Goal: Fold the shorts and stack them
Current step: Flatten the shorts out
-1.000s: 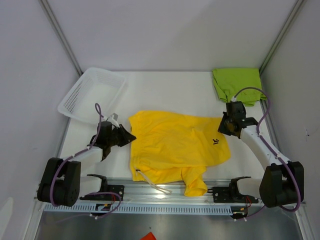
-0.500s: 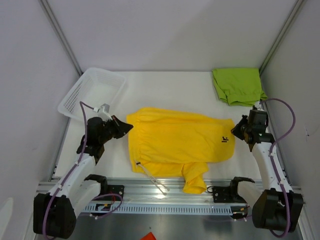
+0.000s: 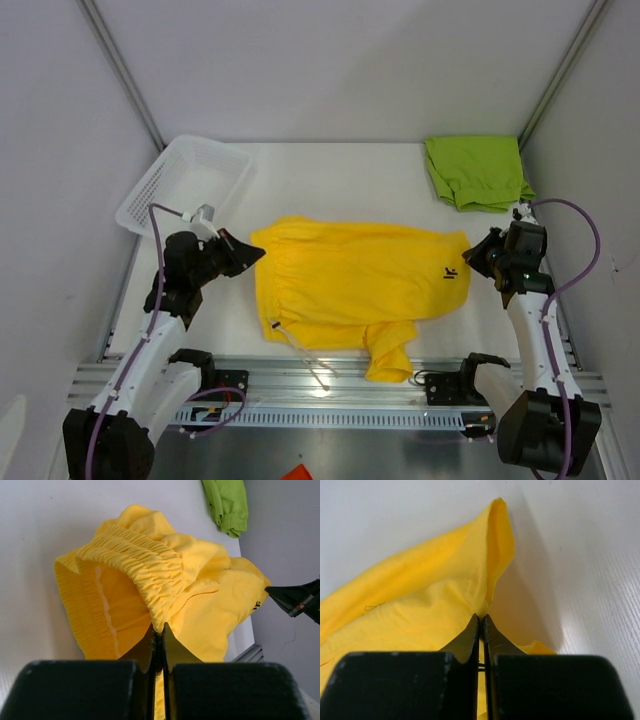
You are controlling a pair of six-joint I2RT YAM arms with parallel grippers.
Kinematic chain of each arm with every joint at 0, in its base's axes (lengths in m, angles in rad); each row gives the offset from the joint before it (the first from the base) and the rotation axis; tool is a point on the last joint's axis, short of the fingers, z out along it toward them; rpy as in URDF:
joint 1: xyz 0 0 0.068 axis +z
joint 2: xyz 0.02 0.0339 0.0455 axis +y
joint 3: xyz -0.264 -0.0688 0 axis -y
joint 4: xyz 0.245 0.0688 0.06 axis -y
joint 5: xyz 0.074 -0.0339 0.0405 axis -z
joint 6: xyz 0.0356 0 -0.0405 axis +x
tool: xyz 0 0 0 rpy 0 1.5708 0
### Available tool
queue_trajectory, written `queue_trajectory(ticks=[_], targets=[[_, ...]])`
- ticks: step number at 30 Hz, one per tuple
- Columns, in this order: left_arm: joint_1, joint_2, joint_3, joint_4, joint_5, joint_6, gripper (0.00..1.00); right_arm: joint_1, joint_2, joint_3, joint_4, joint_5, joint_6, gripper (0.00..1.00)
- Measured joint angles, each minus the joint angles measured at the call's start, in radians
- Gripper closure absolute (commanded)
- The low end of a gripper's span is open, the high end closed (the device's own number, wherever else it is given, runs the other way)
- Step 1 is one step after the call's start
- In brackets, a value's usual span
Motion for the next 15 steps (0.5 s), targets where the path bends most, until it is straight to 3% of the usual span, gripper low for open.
queue_trajectory(ticks=[5, 10, 15], targets=[[0.003, -0.015, 0.065, -0.028, 0.044, -0.023, 1.0, -0.028, -0.013, 0.031, -0.011, -0.043, 0.0, 1.0], [0.018, -0.072, 0.183, -0.035, 0.09, -0.058, 1.0, -0.113, -0.047, 0.166, -0.024, -0.131, 0.01, 1.0], [0.037, -0.125, 0.344, -0.047, 0.117, -0.077, 1.0, -0.163, -0.167, 0.249, 0.045, -0.206, 0.055, 1.0]])
